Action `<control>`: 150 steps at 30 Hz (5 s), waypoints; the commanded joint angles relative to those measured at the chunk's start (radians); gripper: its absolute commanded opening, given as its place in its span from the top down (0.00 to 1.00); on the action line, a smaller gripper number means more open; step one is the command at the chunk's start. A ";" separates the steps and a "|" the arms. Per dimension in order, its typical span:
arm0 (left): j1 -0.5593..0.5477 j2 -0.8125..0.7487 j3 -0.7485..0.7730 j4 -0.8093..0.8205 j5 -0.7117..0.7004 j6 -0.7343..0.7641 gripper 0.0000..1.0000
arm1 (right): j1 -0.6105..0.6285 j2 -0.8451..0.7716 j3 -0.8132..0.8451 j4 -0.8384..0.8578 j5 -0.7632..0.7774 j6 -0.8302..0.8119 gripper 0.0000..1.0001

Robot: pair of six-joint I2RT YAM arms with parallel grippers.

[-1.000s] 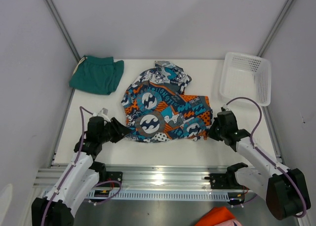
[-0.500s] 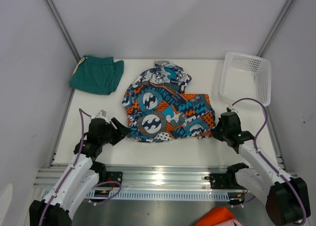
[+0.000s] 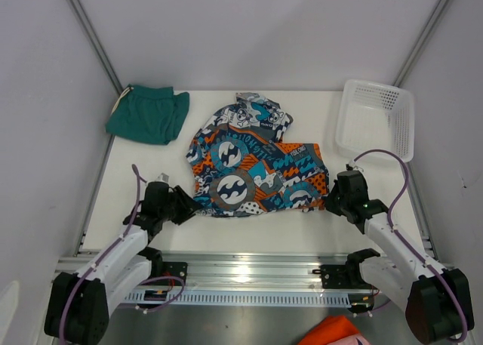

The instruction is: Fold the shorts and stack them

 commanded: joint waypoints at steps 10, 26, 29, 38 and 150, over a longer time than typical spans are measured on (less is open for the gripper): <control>-0.075 0.159 0.023 0.171 0.005 -0.062 0.28 | -0.012 0.004 0.032 0.036 -0.020 0.001 1.00; -0.015 0.290 0.174 0.223 0.012 -0.002 1.00 | -0.037 -0.047 0.041 -0.008 0.052 0.007 1.00; 0.095 0.322 0.251 0.136 0.090 0.058 1.00 | -0.041 -0.080 0.032 -0.022 0.072 0.001 1.00; 0.272 0.351 0.457 -0.056 0.096 0.173 1.00 | -0.014 -0.133 -0.080 0.062 -0.150 -0.034 1.00; 0.059 0.112 0.087 -0.093 -0.038 -0.163 0.54 | 0.095 0.084 0.015 -0.115 0.205 0.681 1.00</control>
